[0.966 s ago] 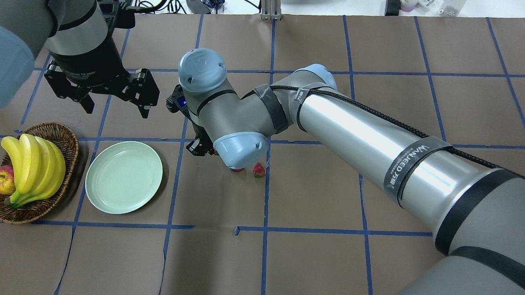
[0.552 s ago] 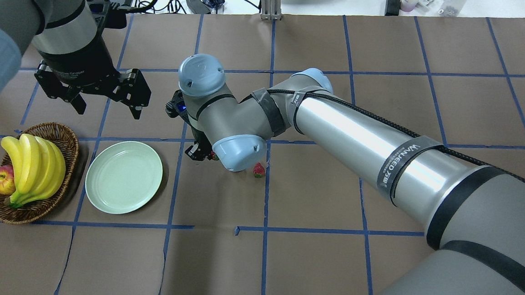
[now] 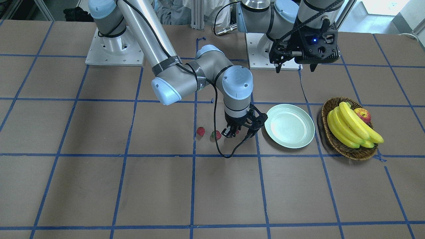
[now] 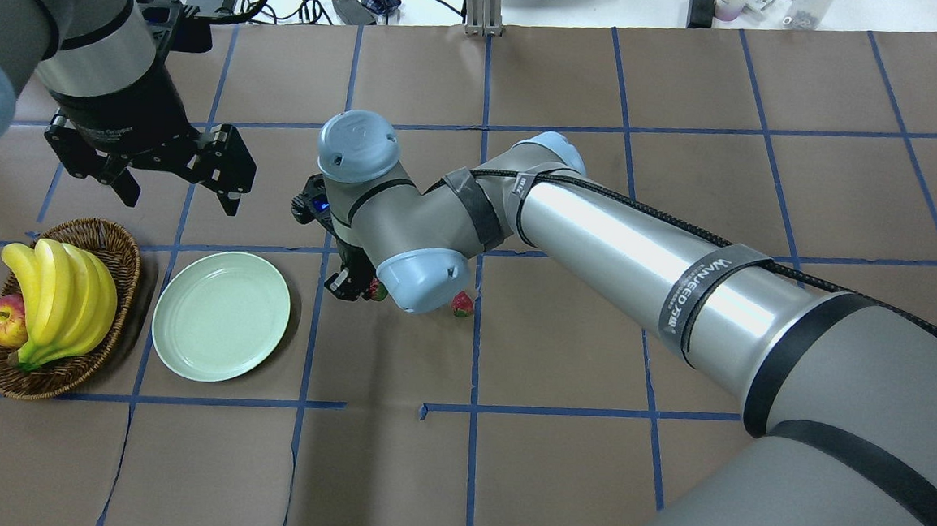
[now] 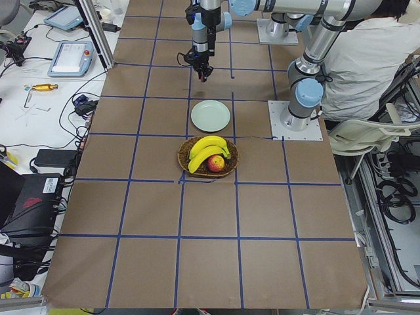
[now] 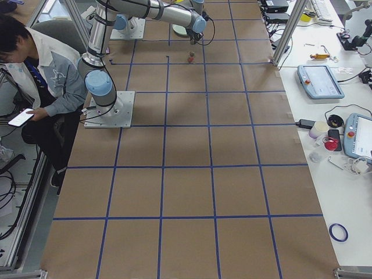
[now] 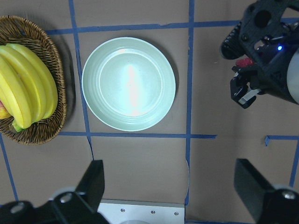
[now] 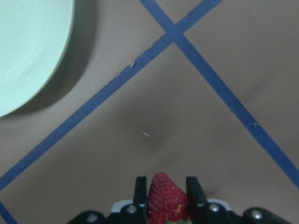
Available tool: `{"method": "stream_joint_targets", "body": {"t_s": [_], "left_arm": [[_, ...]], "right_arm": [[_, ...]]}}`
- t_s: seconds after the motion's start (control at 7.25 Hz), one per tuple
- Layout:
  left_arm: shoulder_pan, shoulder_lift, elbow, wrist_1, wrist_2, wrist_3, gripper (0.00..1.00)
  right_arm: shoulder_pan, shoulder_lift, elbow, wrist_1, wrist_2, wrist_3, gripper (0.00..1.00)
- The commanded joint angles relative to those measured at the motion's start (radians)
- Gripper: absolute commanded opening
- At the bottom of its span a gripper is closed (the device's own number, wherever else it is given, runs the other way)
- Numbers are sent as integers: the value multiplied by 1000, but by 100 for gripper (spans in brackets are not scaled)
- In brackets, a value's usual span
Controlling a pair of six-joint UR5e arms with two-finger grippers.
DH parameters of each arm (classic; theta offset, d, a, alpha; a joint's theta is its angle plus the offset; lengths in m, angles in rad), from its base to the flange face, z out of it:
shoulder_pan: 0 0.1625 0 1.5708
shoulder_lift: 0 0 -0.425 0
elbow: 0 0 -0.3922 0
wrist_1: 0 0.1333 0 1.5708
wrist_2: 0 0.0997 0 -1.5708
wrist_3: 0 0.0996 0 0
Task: Collect all strawberries into plate
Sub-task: 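Lower the strawberry near the plate and open the right gripper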
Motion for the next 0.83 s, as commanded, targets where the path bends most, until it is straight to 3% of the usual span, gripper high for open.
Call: {"method": "stream_joint_targets", "body": {"t_s": [0.0, 0.14, 0.28, 0.69], "left_arm": [[2, 2, -1, -3, 10, 0, 100], [2, 2, -3, -3, 10, 0, 100], [2, 2, -4, -3, 10, 0, 100], [4, 2, -4, -3, 10, 0, 100]], "right_arm": [[0, 7, 20, 0, 1, -3, 37], [0, 6, 23, 0, 1, 0, 93], [0, -2, 28, 0, 0, 2, 100], [-20, -110, 22, 31, -17, -12, 100]]}}
